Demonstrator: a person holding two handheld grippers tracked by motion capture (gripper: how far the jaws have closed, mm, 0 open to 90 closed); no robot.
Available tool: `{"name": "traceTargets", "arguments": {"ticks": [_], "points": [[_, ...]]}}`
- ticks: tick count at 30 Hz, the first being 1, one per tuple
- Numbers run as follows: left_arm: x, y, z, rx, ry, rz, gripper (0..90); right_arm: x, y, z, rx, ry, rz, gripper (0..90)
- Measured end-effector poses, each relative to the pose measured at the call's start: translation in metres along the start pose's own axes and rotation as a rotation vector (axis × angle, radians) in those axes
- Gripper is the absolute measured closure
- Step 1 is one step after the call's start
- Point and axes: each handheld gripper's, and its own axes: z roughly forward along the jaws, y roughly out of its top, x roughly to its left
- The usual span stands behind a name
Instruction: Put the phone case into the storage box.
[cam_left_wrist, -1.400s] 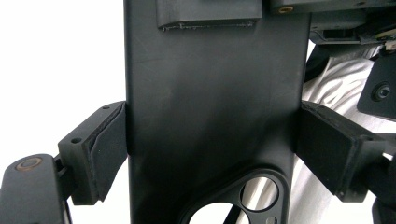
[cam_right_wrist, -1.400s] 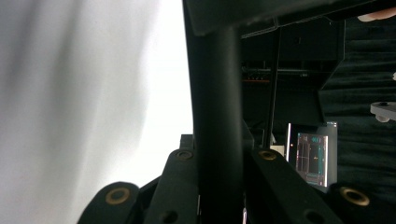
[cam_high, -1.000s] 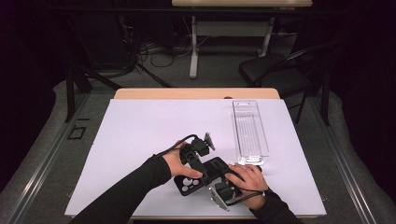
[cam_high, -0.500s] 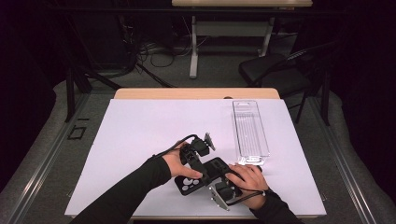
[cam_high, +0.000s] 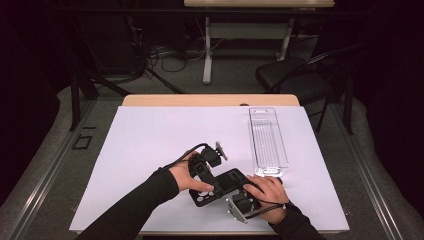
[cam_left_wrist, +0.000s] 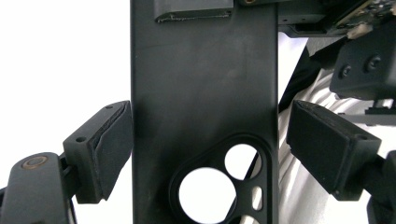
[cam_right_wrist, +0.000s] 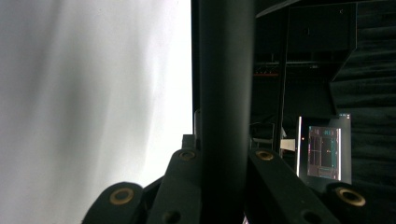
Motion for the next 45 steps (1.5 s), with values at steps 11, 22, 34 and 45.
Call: {"name": "traceTargets", "arguments": {"ticks": [11, 22, 34, 45], "points": [[0.001, -0.02, -0.021, -0.121, 0.013, -0.012, 15.8, 0.0, -0.005, -0.002, 0.009, 0.008, 0.016, 87.9], [0.018, -0.038, -0.032, -0.25, 0.103, -0.08, 15.8, -0.001, -0.007, -0.002, 0.01, 0.021, 0.04, 87.9], [0.031, -0.056, -0.038, -0.449, 0.227, -0.154, 16.0, -0.002, -0.008, -0.003, 0.008, 0.031, 0.064, 87.8], [0.036, -0.067, -0.041, -0.512, 0.271, -0.201, 16.7, -0.003, -0.009, -0.004, -0.002, 0.041, 0.118, 87.8]]}}
